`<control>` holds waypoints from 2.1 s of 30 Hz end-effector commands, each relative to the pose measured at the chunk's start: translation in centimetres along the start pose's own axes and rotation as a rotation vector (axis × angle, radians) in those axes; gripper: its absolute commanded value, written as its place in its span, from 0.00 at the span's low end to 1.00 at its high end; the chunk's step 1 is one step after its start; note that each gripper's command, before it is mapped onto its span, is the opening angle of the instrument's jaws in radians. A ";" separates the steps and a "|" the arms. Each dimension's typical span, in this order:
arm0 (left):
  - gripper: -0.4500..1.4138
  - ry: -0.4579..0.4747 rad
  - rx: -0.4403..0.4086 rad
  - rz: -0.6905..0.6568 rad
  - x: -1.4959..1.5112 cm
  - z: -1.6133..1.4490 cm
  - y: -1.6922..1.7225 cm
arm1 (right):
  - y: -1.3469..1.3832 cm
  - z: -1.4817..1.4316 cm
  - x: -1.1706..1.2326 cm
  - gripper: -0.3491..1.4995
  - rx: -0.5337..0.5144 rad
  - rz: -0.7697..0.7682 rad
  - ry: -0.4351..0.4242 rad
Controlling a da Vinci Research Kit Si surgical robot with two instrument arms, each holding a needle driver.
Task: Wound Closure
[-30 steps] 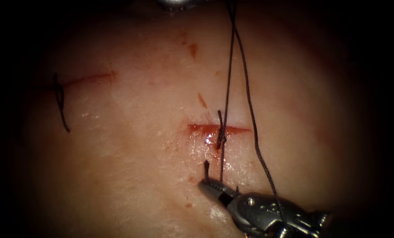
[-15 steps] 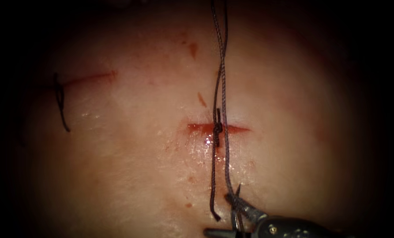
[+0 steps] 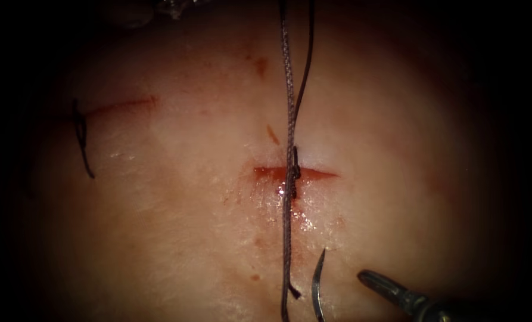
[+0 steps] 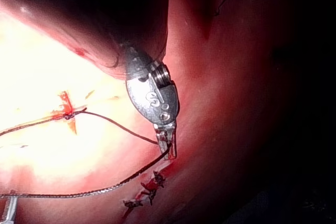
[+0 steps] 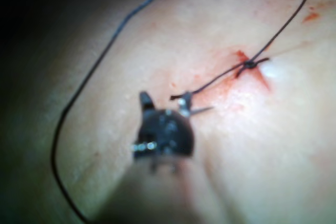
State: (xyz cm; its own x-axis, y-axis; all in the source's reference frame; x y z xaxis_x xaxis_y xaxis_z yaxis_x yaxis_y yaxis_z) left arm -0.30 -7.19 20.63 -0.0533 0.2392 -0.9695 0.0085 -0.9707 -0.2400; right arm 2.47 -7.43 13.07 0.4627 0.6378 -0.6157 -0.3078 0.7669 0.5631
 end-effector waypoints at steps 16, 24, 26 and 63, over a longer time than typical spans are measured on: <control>0.00 0.017 -0.041 0.022 0.41 -0.24 0.32 | 1.27 0.63 0.50 0.93 -0.158 0.013 0.078; 0.00 0.015 -0.046 0.029 0.44 -0.19 0.36 | 1.37 1.19 0.46 0.98 -0.166 -0.003 0.110; 0.00 0.014 -0.046 0.031 0.42 -0.19 0.37 | 1.34 1.29 0.43 0.99 -0.160 -0.004 0.113; 0.00 0.014 -0.049 0.045 0.36 -0.11 0.54 | 1.46 1.74 0.67 0.95 -0.159 -0.003 0.162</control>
State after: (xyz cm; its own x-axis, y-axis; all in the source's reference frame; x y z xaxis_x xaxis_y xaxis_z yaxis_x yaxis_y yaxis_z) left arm -0.17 -7.62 20.08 -0.0395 0.1948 -0.9800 0.0576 -0.9787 -0.1969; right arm 3.71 -5.98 14.38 0.3276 0.6300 -0.7041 -0.4437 0.7605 0.4741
